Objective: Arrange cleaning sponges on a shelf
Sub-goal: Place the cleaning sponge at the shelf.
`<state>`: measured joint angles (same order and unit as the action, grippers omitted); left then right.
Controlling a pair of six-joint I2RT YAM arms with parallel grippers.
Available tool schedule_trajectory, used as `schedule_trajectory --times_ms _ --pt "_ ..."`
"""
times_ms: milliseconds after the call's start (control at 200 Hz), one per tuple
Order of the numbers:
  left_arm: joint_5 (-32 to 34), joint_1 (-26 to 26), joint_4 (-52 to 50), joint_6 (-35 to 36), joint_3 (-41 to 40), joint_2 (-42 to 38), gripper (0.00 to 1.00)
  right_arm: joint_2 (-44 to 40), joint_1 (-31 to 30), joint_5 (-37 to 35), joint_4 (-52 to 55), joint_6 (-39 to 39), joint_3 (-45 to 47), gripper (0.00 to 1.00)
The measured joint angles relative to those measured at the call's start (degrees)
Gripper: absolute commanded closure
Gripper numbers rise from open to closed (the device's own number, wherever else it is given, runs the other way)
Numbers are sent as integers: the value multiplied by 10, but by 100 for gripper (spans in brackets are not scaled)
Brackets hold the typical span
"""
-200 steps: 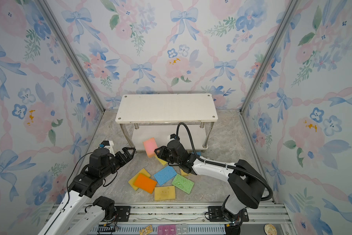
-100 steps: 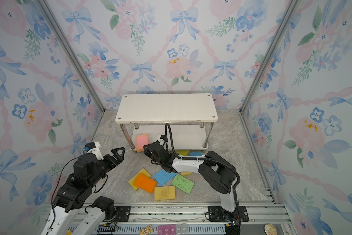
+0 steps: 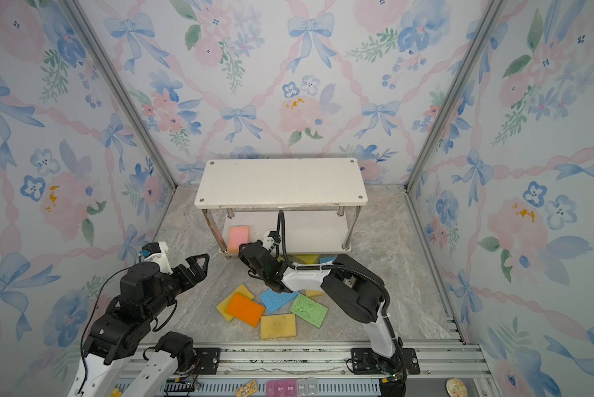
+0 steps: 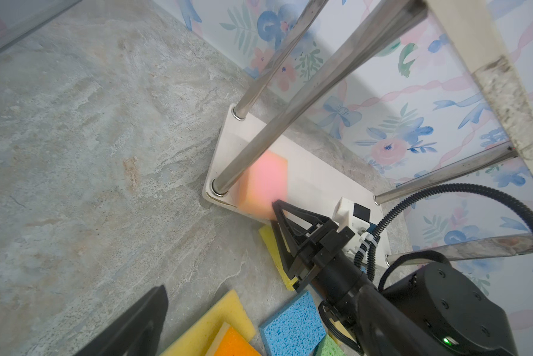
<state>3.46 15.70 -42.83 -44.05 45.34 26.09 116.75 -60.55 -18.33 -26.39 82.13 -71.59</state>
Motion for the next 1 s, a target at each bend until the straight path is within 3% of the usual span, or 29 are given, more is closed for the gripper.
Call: schedule_trajectory --times_ms 485,1000 --pt "0 0 -11 15 5 0 2 18 -4 -6 0 24 -16 46" --pt "0 0 -12 15 5 0 2 14 -4 12 45 38 -13 3"
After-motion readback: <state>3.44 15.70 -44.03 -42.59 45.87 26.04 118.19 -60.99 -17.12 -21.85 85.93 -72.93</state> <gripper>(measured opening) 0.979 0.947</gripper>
